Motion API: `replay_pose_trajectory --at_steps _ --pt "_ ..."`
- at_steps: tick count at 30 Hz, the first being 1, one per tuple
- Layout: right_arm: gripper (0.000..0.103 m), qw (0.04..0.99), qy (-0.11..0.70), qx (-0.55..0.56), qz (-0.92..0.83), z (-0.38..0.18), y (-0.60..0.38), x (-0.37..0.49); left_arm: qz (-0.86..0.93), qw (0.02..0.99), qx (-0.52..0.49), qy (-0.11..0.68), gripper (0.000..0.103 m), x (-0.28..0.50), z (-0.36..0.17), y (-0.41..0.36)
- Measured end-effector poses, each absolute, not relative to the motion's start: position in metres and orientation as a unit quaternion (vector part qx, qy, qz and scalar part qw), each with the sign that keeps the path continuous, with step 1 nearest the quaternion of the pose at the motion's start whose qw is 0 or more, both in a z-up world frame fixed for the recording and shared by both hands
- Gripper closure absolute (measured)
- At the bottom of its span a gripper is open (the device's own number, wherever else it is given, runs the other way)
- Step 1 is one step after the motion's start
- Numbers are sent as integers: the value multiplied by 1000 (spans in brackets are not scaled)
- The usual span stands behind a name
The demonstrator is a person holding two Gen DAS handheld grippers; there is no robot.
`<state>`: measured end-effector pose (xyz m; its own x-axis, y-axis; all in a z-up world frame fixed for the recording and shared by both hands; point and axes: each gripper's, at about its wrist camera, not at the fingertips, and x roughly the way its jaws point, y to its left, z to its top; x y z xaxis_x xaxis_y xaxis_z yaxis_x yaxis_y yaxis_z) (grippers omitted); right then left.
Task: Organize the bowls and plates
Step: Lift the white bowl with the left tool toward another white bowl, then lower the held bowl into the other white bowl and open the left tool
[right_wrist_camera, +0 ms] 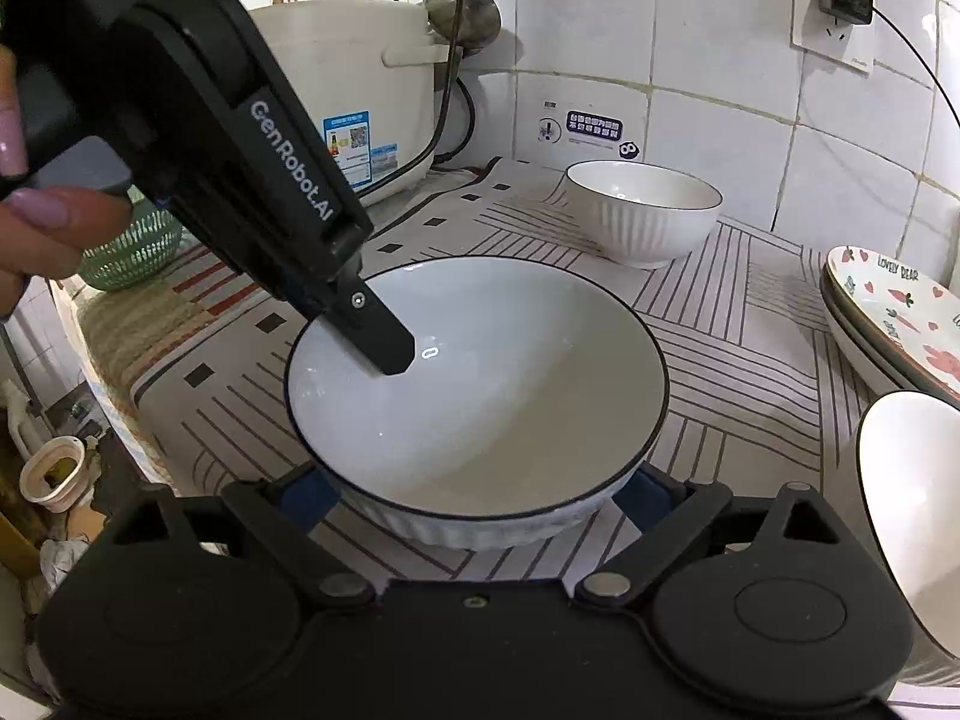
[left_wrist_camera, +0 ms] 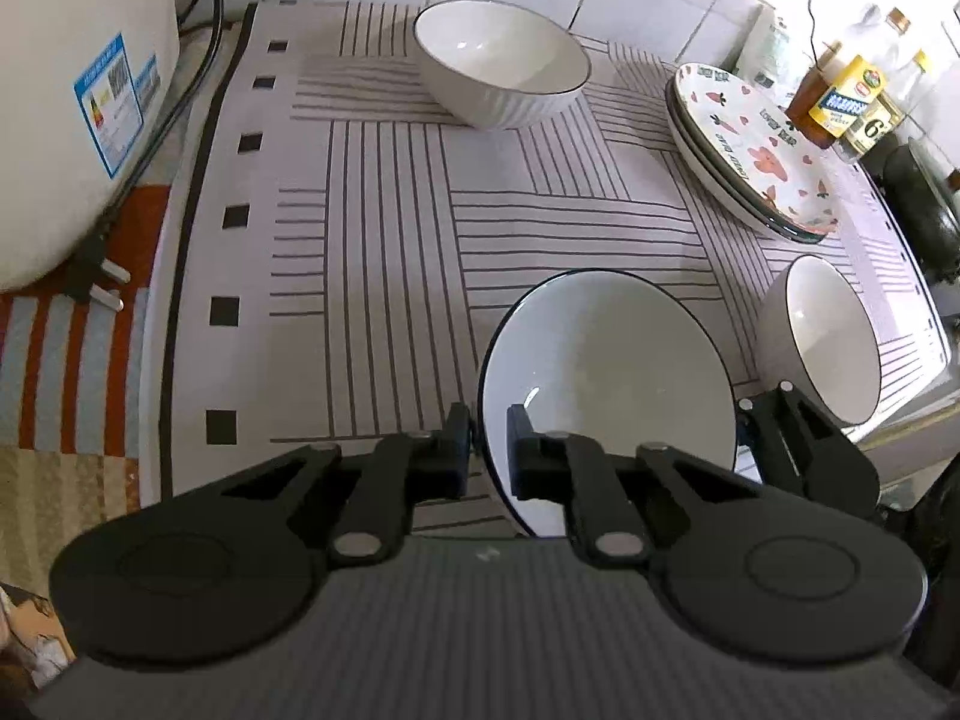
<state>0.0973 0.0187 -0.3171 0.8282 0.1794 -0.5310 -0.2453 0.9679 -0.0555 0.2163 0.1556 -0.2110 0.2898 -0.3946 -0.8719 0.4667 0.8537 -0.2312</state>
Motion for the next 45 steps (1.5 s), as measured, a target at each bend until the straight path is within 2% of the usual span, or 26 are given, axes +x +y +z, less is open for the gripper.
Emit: replay_pose_trajectory --at_steps 7,20,33,45 --pt "6 961 249 -45 114 -291 9 82 -272 812 77 511 92 201 -177 138" --pt "6 971 220 -58 76 -222 -39 30 -312 802 67 505 92 174 -122 78" --pt "6 959 255 -108 66 -220 -100 20 -333 770 95 535 92 169 -142 3" --pt "7 947 310 -70 52 -240 -125 39 -318 740 151 573 91 183 -168 -39"
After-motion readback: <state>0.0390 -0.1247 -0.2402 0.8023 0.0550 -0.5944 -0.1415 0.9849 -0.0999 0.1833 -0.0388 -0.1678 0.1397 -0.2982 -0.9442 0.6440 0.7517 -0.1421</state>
